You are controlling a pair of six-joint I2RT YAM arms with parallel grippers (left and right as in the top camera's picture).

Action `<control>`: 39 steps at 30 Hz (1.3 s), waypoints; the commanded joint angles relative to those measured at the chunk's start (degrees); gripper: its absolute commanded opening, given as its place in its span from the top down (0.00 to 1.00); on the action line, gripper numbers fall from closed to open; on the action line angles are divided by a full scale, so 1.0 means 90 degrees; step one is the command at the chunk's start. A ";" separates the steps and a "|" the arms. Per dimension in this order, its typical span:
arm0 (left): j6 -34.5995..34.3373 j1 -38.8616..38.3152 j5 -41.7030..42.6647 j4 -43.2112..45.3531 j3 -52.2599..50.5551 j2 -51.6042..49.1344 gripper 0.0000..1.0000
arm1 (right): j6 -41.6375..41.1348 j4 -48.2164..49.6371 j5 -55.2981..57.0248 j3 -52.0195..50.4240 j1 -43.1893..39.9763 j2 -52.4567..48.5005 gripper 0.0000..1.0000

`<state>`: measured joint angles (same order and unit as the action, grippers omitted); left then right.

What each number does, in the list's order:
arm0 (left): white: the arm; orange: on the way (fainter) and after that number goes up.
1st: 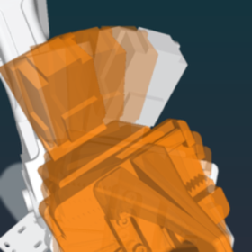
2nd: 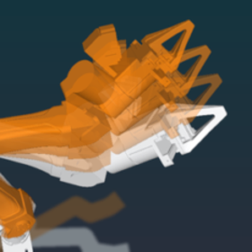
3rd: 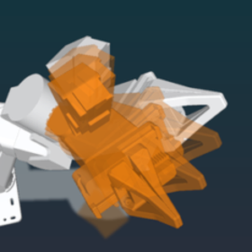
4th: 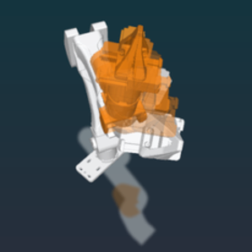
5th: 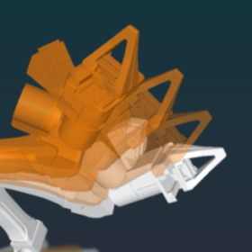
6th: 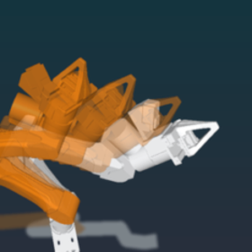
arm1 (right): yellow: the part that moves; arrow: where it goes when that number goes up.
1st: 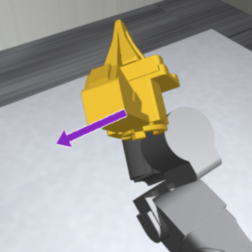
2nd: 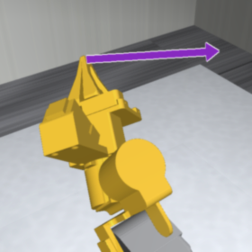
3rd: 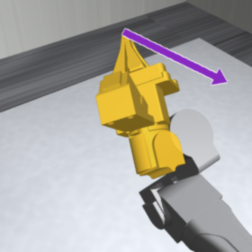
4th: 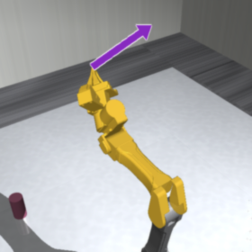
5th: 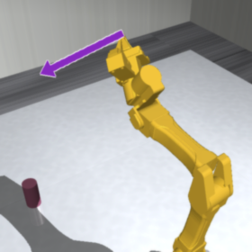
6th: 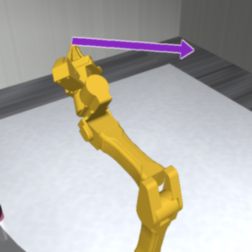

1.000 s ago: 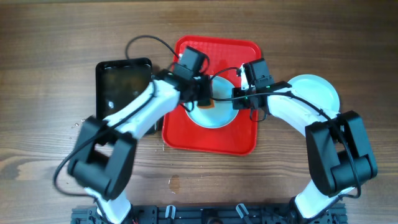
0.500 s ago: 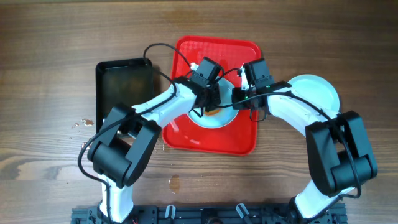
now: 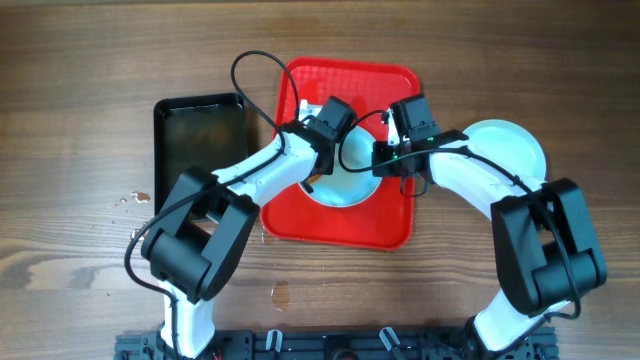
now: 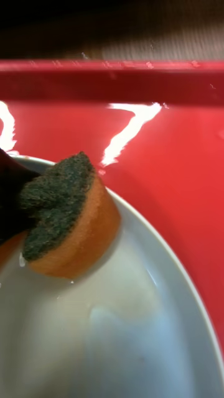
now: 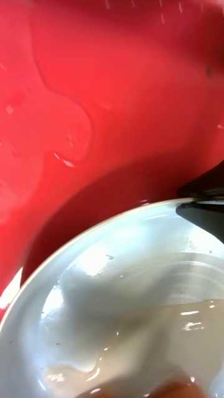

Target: Clean dirty plates on tray and stack at the side

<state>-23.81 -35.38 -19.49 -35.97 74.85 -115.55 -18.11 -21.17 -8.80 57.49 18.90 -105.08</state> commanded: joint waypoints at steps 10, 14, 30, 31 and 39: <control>-0.0262 0.0284 -0.0964 -0.0843 0.0126 0.0913 0.96 | -0.0510 -0.0427 0.0670 -0.0301 -0.0024 -0.0260 0.96; -0.0257 0.0629 -0.0651 -0.0935 0.0126 0.1372 0.96 | -0.0488 -0.0442 0.0668 -0.0301 -0.0024 -0.0260 0.96; 0.0083 0.3145 0.0826 -0.1928 -0.0282 0.2470 0.96 | 0.0656 -0.0663 0.0236 -0.0211 0.0000 0.0369 0.96; 0.0053 0.3281 0.0923 -0.1800 -0.0447 0.2448 0.96 | 0.0636 -0.0712 0.0396 -0.0211 0.0024 0.0612 0.96; 0.0053 0.3762 0.1355 -0.0588 -0.1715 0.2295 0.93 | 0.0675 -0.1173 0.2956 -0.0211 0.0903 0.2662 0.96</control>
<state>-23.59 -2.28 -9.85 -42.68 62.41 -94.32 -13.28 -30.98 3.77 55.11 23.07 -88.86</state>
